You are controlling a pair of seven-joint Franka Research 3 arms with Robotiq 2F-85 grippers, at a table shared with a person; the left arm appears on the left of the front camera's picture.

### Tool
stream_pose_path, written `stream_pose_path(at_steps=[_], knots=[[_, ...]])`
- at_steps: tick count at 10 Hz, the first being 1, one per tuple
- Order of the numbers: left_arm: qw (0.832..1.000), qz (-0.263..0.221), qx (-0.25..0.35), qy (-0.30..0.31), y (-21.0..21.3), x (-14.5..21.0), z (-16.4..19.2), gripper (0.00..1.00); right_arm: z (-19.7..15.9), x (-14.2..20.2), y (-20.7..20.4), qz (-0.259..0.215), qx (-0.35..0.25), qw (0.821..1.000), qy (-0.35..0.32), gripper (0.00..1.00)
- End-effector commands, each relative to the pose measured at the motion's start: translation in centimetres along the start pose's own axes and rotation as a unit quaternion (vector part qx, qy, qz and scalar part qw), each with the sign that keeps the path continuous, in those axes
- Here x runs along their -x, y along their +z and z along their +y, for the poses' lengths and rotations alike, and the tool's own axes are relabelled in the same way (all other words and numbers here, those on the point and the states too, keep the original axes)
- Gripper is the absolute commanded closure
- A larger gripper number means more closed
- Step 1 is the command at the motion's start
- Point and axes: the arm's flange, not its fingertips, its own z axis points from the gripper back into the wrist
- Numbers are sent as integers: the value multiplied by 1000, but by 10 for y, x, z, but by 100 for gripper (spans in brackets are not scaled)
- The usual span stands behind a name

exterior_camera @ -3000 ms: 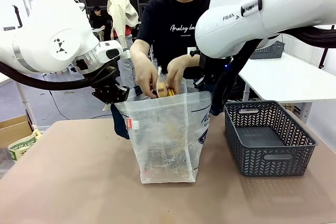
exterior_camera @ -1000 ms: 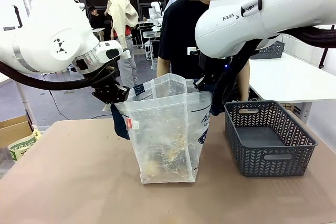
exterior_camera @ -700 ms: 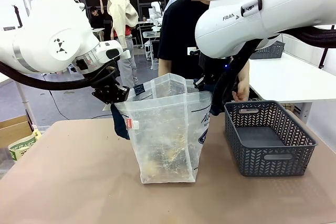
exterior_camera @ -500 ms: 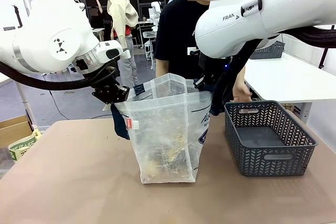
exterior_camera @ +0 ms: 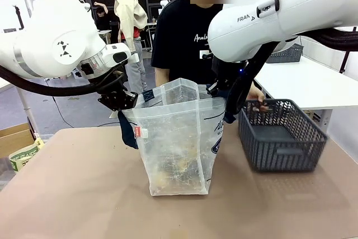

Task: Transfer purchased items from the store into the shopping bag.
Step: Move the Reusable shopping bag to the right side of the table.

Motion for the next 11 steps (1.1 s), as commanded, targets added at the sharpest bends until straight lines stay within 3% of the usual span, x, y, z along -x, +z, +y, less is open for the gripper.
stream_pose_path(at_steps=[1, 4, 6, 9, 11], knots=[[1000, -1, 0, 2, 1, 0, 2, 100, 0, 0, 1, -1, 0, 1000, -1, 100], [1000, -19, -12, 15, 0, -8, -3, 100, 0, 0, 0, 0, 0, 1000, 0, 100], [999, -37, -27, 24, 2, -13, -12, 100, 12, -3, 3, -3, -20, 999, -44, 100], [992, -48, -29, 110, 4, -19, -23, 100, 21, -8, 6, 2, -63, 985, -160, 100], [978, -70, -34, 195, 0, -27, -28, 100, 23, -15, 5, 5, -48, 971, -232, 100]])
